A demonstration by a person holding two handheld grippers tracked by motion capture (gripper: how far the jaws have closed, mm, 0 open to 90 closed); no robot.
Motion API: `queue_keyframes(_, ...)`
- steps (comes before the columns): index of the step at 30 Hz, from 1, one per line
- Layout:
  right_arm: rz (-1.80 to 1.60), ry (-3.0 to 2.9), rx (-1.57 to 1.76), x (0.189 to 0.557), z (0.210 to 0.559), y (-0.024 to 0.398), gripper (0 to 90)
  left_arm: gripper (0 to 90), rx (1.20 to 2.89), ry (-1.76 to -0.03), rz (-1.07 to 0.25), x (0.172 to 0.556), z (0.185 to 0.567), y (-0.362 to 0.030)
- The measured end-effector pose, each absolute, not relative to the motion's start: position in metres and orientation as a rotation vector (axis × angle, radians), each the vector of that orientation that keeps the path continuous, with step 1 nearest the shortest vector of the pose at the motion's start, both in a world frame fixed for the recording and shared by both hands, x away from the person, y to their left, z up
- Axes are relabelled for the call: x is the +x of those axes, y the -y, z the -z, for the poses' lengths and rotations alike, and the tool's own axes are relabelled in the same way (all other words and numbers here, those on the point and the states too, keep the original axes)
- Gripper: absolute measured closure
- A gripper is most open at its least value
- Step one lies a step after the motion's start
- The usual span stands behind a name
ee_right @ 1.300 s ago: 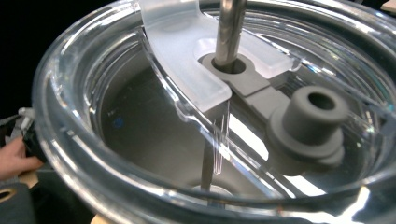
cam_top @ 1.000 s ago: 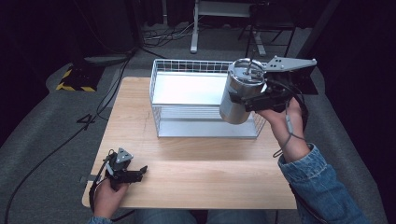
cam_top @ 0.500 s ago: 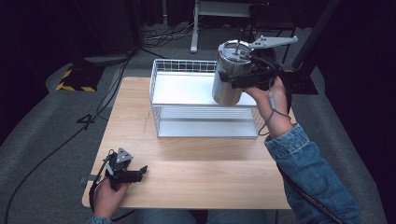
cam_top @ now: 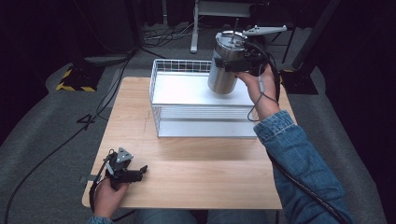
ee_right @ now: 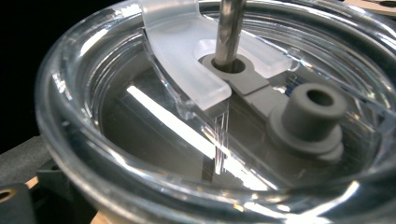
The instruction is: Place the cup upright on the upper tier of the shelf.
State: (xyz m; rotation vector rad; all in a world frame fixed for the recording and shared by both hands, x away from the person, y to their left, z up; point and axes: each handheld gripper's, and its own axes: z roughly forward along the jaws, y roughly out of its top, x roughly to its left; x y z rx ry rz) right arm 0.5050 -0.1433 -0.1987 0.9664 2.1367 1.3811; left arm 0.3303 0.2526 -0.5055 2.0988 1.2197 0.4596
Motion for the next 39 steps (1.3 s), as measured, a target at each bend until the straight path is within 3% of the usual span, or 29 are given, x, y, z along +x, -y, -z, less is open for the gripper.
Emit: queue_keyframes(39,-1.306,-2.161,1.006,0.536,0.231,0.129,3.7,14.6,2.099,-1.220,-0.460,0.330,0.505,-0.253)
